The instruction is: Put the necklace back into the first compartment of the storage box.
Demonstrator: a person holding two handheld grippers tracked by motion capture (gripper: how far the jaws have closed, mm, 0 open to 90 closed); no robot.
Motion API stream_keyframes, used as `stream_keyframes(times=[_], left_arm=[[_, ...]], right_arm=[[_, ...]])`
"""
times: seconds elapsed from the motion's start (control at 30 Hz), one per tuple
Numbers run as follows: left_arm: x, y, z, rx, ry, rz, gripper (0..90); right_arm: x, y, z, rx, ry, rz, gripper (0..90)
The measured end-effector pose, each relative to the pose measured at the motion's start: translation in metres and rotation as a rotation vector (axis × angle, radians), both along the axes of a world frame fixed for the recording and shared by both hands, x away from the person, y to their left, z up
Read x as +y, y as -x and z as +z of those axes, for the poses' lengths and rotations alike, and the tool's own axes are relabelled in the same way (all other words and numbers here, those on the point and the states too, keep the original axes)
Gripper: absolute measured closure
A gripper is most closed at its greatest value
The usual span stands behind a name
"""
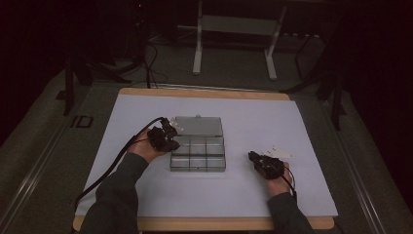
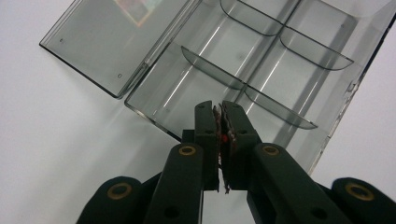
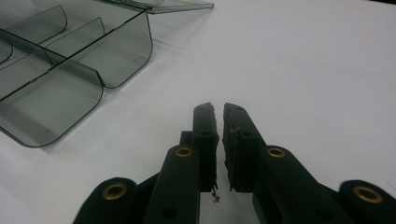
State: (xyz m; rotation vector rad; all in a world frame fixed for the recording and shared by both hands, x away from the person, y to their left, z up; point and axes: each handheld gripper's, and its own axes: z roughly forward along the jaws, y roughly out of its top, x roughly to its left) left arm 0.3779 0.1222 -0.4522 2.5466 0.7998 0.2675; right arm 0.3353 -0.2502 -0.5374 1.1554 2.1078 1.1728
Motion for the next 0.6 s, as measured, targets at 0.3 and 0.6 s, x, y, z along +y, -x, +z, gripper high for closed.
stream_keyframes(times=[0.3,0.6], left_arm=[[-0.0031,-0.0030,-0.0047,-0.005,-0.003,0.015,86.2],[-0.0056,-0.0073,-0.0096,-0.004,0.004,0.030,86.2]], right_arm=[[-0.0001,-0.0001,0.0000,0.001,-0.001,0.000,83.5],[-0.0002,-0.0001,0.0000,0.001,-0.001,0.000,83.5]])
